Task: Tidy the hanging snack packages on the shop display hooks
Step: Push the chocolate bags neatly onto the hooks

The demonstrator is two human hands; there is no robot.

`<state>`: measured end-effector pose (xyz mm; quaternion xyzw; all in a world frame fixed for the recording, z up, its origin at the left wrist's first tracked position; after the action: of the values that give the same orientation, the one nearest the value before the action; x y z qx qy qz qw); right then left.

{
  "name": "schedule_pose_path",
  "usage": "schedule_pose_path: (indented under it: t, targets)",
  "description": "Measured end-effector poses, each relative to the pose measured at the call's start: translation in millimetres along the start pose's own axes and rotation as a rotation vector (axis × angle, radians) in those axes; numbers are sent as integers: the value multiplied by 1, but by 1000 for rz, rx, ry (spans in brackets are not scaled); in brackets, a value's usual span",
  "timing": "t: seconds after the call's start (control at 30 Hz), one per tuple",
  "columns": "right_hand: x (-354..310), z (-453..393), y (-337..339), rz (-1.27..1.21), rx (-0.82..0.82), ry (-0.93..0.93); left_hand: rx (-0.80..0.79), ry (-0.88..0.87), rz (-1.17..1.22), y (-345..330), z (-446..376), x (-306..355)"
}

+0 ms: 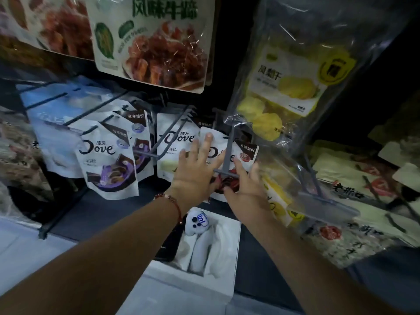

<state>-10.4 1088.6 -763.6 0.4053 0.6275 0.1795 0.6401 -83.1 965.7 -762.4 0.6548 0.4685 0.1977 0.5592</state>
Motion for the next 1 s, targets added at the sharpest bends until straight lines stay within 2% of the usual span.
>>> schedule_pose_path:
  t: [0.13, 0.37, 0.67, 0.83, 1.0]
  targets:
    - [2, -8, -1, -108, 83, -9, 105, 23, 11, -22, -18, 6]
    - [0, -37, -8, -34, 58, -68, 79, 50, -61, -25, -35, 10]
    - [3, -40, -5, 105, 50, -49, 22, 47, -41, -25, -36, 11]
    - [-1, -22, -1, 184, -25, -53, -44, 14, -112, -26, -16, 7]
    - [-6, 6, -4, 401, -154, 92, -167, -74, -124, -26, 5, 1]
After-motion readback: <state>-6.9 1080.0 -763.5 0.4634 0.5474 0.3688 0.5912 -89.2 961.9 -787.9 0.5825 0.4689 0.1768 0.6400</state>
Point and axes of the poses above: each hand's wrist, its own z-axis away from the middle knuckle, its own y-axis out of the back of the hand, x = y × z, the point moved 5 cm from there along -z, towards the middle knuckle, and after that the axes turned 8 degrees about -z, right-handed, at the moved point
